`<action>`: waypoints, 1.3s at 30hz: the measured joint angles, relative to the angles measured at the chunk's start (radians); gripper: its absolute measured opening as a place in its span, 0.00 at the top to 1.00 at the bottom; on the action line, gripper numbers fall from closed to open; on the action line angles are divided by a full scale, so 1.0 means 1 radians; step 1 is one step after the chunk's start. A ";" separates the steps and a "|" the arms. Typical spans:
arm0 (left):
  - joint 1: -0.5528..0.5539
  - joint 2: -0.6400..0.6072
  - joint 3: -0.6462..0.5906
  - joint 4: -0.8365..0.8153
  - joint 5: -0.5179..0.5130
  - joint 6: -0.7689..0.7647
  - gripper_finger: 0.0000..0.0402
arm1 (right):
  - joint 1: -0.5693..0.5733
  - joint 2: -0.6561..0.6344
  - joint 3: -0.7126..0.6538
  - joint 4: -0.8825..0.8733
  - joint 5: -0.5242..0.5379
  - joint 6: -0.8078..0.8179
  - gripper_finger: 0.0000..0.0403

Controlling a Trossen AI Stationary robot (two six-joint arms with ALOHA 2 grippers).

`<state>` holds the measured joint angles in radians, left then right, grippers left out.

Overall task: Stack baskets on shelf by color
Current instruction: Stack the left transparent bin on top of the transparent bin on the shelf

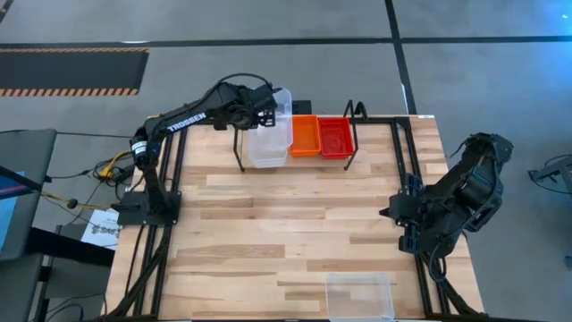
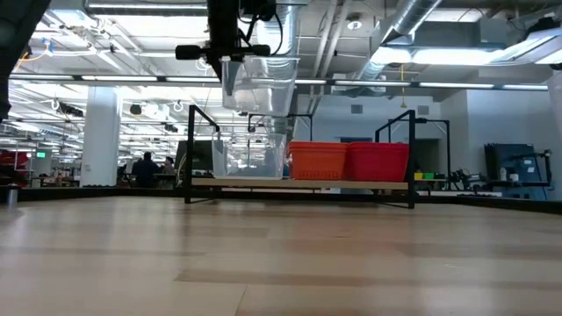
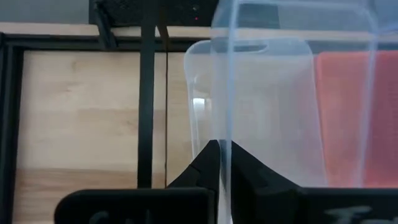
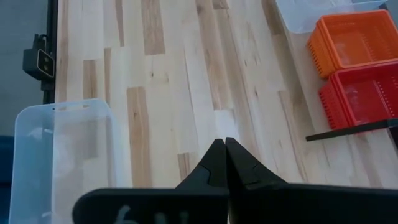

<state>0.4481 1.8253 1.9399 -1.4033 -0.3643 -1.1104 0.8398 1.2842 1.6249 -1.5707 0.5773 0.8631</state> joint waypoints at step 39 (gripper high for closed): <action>0.026 0.076 -0.144 0.010 0.126 0.051 1.00 | 0.000 0.000 0.000 0.008 -0.001 -0.007 1.00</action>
<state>0.4740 1.9015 1.7962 -1.3934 -0.2382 -1.0599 0.8398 1.2846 1.6249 -1.5624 0.5766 0.8558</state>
